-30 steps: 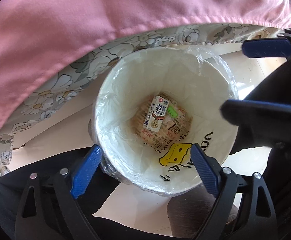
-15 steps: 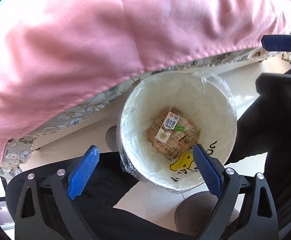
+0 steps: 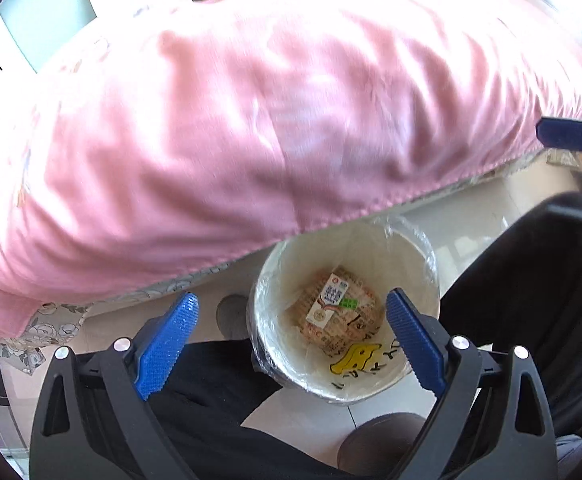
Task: Collect trash
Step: 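Move both tools back toward the remaining items on the bed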
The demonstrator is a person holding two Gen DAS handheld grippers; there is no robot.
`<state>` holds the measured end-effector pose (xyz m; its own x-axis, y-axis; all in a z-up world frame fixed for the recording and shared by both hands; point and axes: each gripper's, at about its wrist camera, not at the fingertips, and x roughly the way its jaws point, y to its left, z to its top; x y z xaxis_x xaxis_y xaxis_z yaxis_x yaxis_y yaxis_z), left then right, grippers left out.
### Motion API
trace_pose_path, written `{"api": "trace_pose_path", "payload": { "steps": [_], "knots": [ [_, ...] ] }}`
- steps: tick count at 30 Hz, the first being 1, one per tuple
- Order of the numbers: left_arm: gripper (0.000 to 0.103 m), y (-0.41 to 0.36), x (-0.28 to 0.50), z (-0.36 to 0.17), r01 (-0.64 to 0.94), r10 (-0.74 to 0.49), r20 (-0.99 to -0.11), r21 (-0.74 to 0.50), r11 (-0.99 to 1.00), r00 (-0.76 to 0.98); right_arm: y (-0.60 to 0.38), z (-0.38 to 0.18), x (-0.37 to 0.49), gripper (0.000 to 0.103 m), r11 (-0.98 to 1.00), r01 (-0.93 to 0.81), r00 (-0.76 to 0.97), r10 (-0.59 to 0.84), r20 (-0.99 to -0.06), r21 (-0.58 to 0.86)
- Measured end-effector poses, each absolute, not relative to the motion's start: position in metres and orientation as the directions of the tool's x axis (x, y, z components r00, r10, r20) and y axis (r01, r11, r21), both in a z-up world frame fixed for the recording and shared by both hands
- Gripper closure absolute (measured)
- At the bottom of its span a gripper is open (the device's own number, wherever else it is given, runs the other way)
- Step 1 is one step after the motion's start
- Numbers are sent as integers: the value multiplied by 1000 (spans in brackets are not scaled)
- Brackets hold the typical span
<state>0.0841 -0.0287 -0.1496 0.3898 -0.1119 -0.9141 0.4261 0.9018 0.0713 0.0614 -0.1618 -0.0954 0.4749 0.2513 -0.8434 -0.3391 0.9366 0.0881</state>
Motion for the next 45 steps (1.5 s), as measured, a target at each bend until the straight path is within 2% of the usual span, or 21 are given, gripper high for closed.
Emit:
{"api": "trace_pose_path", "payload": {
  "steps": [8, 16, 23, 30, 39, 43, 45],
  "knots": [
    [7, -20, 110, -94, 326, -125, -838, 66, 943, 531, -174, -44, 64, 28, 939, -340, 575, 249, -779, 49],
    [7, -12, 130, -76, 269, -150, -850, -10, 963, 505, -180, -17, 71, 28, 941, -337, 634, 238, -736, 14],
    [7, -32, 125, -45, 298, -90, -769, 134, 945, 632, -187, 0, 82, 28, 945, -327, 670, 219, -709, -17],
    [7, -40, 146, -26, 352, -166, -757, 89, 932, 632, -212, 6, 105, 25, 962, -271, 686, 224, -692, 43],
    [7, -33, 198, -28, 294, -53, -748, 194, 936, 661, -222, 3, 138, 25, 969, -237, 689, 215, -692, 64],
    [7, -30, 223, -31, 298, -36, -740, 225, 928, 672, -218, -1, 157, 25, 972, -227, 689, 198, -697, 51],
    [7, -28, 236, -30, 322, -67, -748, 202, 925, 661, -214, -3, 168, 25, 972, -228, 684, 197, -702, 50]
  ]
}}
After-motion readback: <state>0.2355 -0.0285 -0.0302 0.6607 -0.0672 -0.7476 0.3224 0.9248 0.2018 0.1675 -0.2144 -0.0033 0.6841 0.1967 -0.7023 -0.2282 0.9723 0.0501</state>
